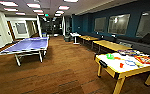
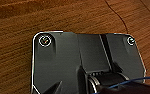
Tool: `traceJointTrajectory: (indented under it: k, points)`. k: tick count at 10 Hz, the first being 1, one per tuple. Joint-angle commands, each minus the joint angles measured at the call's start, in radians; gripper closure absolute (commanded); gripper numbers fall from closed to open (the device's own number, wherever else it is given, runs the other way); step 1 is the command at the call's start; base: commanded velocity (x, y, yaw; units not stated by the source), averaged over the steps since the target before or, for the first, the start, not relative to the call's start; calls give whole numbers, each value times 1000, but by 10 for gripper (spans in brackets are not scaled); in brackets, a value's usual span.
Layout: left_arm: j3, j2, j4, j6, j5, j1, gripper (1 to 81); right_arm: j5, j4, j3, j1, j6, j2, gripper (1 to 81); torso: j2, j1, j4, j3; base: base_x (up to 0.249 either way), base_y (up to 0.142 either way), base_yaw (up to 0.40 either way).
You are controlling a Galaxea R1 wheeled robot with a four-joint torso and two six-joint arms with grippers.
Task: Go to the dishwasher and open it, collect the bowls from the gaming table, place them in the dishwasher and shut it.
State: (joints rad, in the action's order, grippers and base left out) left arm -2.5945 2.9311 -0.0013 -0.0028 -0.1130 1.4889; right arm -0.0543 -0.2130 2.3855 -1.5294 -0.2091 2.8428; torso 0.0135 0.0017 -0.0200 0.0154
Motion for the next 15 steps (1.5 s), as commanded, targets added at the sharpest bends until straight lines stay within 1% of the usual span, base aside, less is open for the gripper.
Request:
traceJointTrajectory:
  k: [1, 13, 15]
  points:
    - [4, -7, -5, 1, 44, -52, 10, 45, -13, -8, 51, 2, -9, 10, 0, 0, 0, 0, 93, 0, 0]
    - [4, -6, -5, 1, 52, -54, 10, 44, -13, -3, 48, 1, -4, 10, 0, -1, 0, 0, 0, 0, 0]
    - [4, -4, -5, 1, 53, -54, 10, 44, -13, 1, 48, 1, -4, 10, 0, -1, 0, 0, 0, 0, -206]
